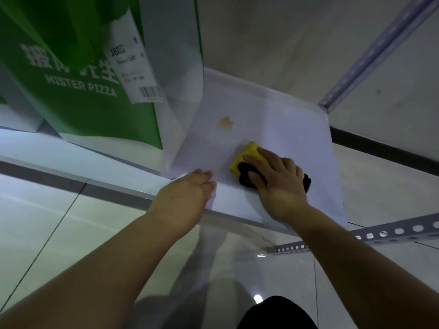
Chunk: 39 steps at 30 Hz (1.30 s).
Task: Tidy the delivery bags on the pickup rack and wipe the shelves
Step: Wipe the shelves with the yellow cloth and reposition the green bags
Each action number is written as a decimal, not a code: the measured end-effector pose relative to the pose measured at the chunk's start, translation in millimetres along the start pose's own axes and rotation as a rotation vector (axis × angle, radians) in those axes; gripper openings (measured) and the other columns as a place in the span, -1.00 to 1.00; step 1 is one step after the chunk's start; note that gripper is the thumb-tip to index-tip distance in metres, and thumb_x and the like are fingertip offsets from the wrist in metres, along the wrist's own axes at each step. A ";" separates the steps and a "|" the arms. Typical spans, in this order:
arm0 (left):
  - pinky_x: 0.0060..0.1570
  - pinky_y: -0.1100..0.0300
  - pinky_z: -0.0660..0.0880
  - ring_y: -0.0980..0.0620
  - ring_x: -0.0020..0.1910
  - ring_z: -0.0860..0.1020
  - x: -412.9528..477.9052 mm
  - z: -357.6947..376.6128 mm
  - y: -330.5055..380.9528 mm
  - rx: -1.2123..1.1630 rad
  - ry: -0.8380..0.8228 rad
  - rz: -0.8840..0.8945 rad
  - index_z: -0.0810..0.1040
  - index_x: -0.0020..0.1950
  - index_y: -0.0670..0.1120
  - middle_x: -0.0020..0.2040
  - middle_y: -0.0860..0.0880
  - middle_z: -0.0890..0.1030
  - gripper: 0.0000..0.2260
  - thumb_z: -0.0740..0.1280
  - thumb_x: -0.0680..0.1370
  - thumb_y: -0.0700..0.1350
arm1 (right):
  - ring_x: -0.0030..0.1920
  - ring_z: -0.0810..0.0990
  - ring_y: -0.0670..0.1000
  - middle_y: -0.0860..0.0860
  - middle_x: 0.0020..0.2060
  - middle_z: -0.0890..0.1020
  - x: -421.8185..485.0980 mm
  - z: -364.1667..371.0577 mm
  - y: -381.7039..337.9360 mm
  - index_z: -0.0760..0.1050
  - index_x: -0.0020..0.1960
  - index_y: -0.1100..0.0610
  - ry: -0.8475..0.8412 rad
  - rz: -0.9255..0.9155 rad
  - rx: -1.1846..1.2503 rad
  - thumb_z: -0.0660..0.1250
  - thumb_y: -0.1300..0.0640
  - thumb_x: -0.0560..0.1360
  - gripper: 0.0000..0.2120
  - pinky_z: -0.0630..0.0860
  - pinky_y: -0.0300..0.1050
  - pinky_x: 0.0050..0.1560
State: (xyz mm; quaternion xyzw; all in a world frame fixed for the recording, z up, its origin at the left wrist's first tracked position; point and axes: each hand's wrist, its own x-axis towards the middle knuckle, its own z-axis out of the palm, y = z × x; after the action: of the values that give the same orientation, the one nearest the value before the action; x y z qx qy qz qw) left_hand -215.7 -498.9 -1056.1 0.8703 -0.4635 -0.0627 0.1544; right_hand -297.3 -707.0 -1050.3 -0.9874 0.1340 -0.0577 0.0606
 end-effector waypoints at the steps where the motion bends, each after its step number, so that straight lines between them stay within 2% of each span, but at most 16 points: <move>1: 0.16 0.06 0.46 -0.09 0.29 0.48 -1.1 -2.9 0.9 -0.030 -0.040 -0.024 0.54 0.25 -0.13 0.34 -0.13 0.47 -0.58 0.44 0.40 -0.29 | 0.23 0.29 0.16 -0.11 0.44 0.27 7.0 -0.2 4.4 0.26 0.36 -0.25 -0.005 0.022 -0.022 -0.09 -0.24 0.54 -0.57 0.18 0.05 0.19; 3: 0.28 0.10 0.34 -0.02 0.43 0.29 -5.9 -3.8 -0.6 -0.019 -0.016 -0.111 0.39 0.39 -0.01 0.50 -0.02 0.23 -0.61 0.25 0.57 -0.20 | 0.25 0.27 0.20 -0.05 0.44 0.23 33.8 1.2 5.8 0.25 0.36 -0.20 -0.003 0.151 -0.060 -0.07 -0.19 0.57 -0.61 0.17 0.08 0.19; 6: -0.14 0.08 0.58 -0.11 0.10 0.60 -10.3 -6.8 0.0 -0.054 0.037 -0.059 0.64 0.10 -0.02 0.26 -0.14 0.55 -0.62 0.55 0.31 -0.19 | 0.20 0.27 0.22 0.03 0.40 0.22 89.0 5.4 -10.0 0.26 0.32 -0.13 -0.038 0.472 0.012 -0.06 -0.12 0.61 -0.67 0.16 0.12 0.16; 7: -0.32 0.12 0.58 -0.11 -0.07 0.66 -11.6 -5.1 -1.0 -0.008 0.020 -0.028 0.68 -0.04 -0.04 0.10 -0.15 0.64 -0.60 0.62 0.16 -0.20 | 0.20 0.27 0.22 0.04 0.40 0.23 100.1 7.5 -18.2 0.26 0.32 -0.11 -0.043 0.514 0.013 -0.06 -0.11 0.61 -0.67 0.16 0.13 0.16; 9: -0.44 0.19 0.55 -0.08 -0.19 0.67 -10.8 -1.8 -4.2 0.062 0.012 -0.019 0.70 -0.16 -0.05 -0.05 -0.12 0.68 -0.58 0.65 0.01 -0.20 | 0.21 0.27 0.21 0.04 0.41 0.23 103.8 11.5 -33.8 0.25 0.33 -0.09 -0.039 0.425 0.001 -0.05 -0.10 0.61 -0.66 0.15 0.11 0.15; 13: -0.44 0.18 0.58 -0.09 -0.20 0.66 -12.8 -6.0 -0.9 0.111 0.049 0.036 0.69 -0.21 -0.13 -0.17 -0.12 0.67 -0.56 0.62 -0.07 -0.26 | 0.31 0.22 0.18 -0.06 0.49 0.15 56.6 12.7 -39.5 0.17 0.44 -0.15 -0.032 0.034 -0.059 0.01 -0.12 0.60 -0.58 0.13 0.07 0.25; 15: -0.28 0.08 0.60 -0.17 -0.06 0.65 -12.0 -6.0 -1.7 0.089 0.065 0.049 0.68 -0.08 -0.18 -0.03 -0.17 0.66 -0.60 0.55 0.09 -0.31 | 0.31 0.23 0.17 -0.10 0.49 0.16 43.6 8.8 -30.1 0.15 0.45 -0.19 -0.016 -0.006 -0.050 0.02 -0.13 0.60 -0.58 0.14 0.07 0.26; 17: -0.10 0.10 0.58 -0.17 0.08 0.61 -12.0 -4.5 -2.6 0.057 0.068 0.046 0.66 0.03 -0.16 0.11 -0.14 0.62 -0.64 0.43 0.24 -0.33 | 0.28 0.25 0.19 -0.08 0.47 0.18 59.8 7.9 -20.4 0.18 0.43 -0.19 -0.001 0.065 -0.042 0.02 -0.12 0.60 -0.60 0.16 0.08 0.23; 19: -0.27 0.23 0.57 -0.06 -0.09 0.66 -12.6 -6.0 -3.0 0.050 0.053 0.030 0.69 -0.14 -0.07 -0.05 -0.06 0.67 -0.67 0.52 0.12 -0.26 | 0.26 0.26 0.21 -0.03 0.45 0.20 95.6 9.7 -16.3 0.21 0.39 -0.18 -0.018 0.258 -0.028 0.00 -0.12 0.60 -0.64 0.17 0.11 0.20; 21: -0.21 0.22 0.56 -0.06 -0.01 0.63 -12.8 -7.3 -2.3 -0.030 0.002 -0.014 0.67 -0.09 -0.09 0.00 -0.08 0.64 -0.66 0.54 0.17 -0.27 | 0.23 0.26 0.22 0.03 0.43 0.20 131.6 12.4 -22.9 0.23 0.36 -0.14 -0.041 0.422 -0.011 -0.04 -0.11 0.59 -0.64 0.16 0.15 0.19; 24: 0.22 0.17 0.33 -0.03 0.40 0.28 -13.4 -7.9 2.0 -0.010 -0.065 -0.053 0.44 0.30 -0.08 0.42 -0.06 0.32 -0.65 0.22 0.53 -0.29 | 0.23 0.26 0.22 0.05 0.43 0.19 150.6 18.0 -43.9 0.23 0.35 -0.09 -0.082 0.354 -0.045 -0.06 -0.10 0.59 -0.64 0.16 0.16 0.18; 28: 0.41 0.20 0.06 0.02 0.51 -0.02 -13.1 -7.3 0.3 0.025 -0.137 -0.039 0.16 0.49 -0.04 0.55 -0.01 0.01 -0.55 0.09 0.61 -0.24 | 0.33 0.22 0.18 -0.04 0.49 0.17 103.5 17.8 -57.9 0.21 0.41 -0.14 -0.078 -0.030 -0.059 -0.01 -0.13 0.60 -0.61 0.12 0.08 0.26; 30: 0.41 0.18 0.06 0.02 0.52 -0.05 -14.2 -12.6 2.1 0.043 -0.182 -0.051 0.15 0.50 -0.04 0.55 -0.01 -0.02 -0.54 0.09 0.60 -0.25 | 0.34 0.21 0.12 -0.10 0.49 0.18 67.3 12.6 -50.8 0.21 0.42 -0.18 -0.060 -0.132 -0.044 -0.03 -0.16 0.58 -0.58 0.10 0.03 0.28; 33: 0.28 0.18 0.25 0.01 0.47 0.11 -16.1 -15.8 2.4 0.032 -0.169 -0.073 0.31 0.40 -0.05 0.49 -0.04 0.15 -0.60 0.16 0.57 -0.25 | 0.34 0.21 0.10 -0.13 0.48 0.19 47.8 3.9 -26.1 0.19 0.43 -0.23 -0.075 -0.145 -0.044 -0.11 -0.24 0.53 -0.51 0.12 0.01 0.30; 36: -0.06 0.25 0.27 0.04 0.28 0.29 -18.2 -15.8 3.2 0.012 -0.121 -0.090 0.43 0.23 0.00 0.28 0.00 0.32 -0.72 0.20 0.54 -0.22 | 0.33 0.23 0.18 -0.08 0.49 0.16 81.0 5.3 -15.4 0.18 0.42 -0.21 -0.083 0.058 -0.067 -0.04 -0.17 0.58 -0.59 0.15 0.08 0.26; 39: -0.07 0.26 0.24 0.06 0.24 0.30 -19.5 -16.5 5.7 0.024 -0.084 -0.090 0.45 0.21 0.03 0.20 0.03 0.35 -0.73 0.18 0.55 -0.21 | 0.30 0.23 0.20 -0.04 0.49 0.12 105.2 11.9 -36.8 0.19 0.41 -0.15 -0.101 0.284 -0.038 -0.04 -0.11 0.59 -0.61 0.14 0.12 0.22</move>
State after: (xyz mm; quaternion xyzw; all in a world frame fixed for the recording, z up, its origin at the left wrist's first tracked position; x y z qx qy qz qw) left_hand -227.0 -482.3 -1039.3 0.8887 -0.4306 -0.1002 0.1213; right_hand -185.5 -699.1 -1046.7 -0.9611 0.2704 0.0036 0.0559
